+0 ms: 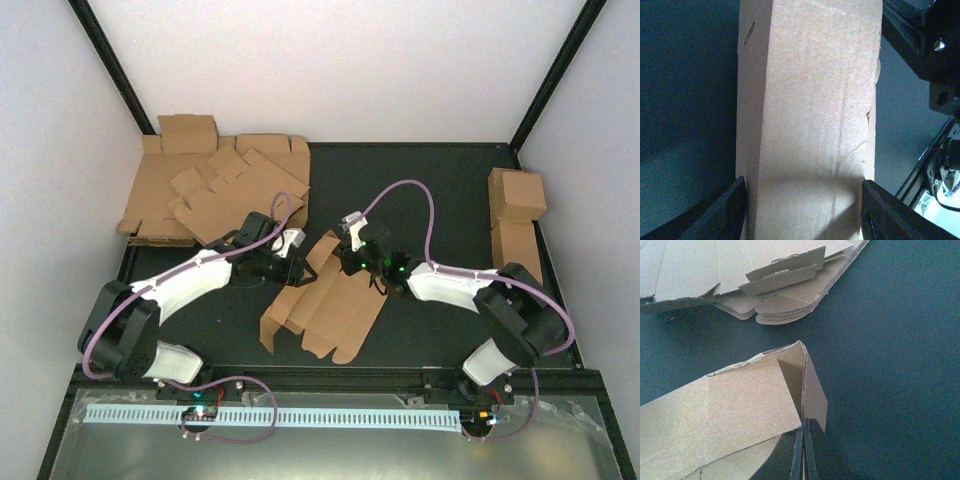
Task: Fold the paper box
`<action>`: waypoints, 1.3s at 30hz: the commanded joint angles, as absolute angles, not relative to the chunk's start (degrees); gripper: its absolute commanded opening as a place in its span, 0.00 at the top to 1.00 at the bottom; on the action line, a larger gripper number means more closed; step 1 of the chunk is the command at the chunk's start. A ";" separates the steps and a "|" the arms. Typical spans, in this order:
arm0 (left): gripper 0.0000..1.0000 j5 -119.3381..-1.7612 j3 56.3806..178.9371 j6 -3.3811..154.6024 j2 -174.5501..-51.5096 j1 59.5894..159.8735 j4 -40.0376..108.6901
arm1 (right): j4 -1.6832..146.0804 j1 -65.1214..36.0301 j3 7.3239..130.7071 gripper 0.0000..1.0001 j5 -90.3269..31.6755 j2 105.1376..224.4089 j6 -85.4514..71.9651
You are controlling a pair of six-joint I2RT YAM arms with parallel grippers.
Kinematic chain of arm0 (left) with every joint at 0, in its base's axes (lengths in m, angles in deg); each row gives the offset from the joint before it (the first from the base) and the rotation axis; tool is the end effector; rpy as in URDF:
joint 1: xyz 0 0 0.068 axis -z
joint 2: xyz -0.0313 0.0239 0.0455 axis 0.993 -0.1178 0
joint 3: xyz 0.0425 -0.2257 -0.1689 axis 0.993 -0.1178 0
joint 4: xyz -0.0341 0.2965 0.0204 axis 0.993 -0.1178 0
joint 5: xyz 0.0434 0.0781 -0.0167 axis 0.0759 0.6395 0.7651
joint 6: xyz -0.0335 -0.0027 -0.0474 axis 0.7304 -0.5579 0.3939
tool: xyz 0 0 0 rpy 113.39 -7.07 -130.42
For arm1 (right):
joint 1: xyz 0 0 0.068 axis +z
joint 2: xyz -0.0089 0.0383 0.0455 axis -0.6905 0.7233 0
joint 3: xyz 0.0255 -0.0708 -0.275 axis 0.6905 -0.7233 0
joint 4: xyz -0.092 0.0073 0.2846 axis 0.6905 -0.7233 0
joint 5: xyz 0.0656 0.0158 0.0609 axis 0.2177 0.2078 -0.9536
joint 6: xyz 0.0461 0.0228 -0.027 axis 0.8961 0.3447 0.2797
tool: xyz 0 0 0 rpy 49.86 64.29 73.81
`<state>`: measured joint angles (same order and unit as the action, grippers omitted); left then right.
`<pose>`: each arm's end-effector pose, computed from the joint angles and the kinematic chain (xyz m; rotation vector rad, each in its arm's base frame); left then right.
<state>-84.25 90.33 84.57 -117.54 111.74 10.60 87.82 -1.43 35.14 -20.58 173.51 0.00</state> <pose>0.2524 -0.1621 0.1798 0.4122 2.6370 -1.0230 0.2605 0.2354 0.1553 -0.5332 2.1319 0.5392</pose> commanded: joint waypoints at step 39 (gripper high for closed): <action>0.37 -73.45 99.74 72.16 -121.77 119.49 -2.59 | 70.63 -2.63 33.42 0.98 -28.77 162.27 -0.33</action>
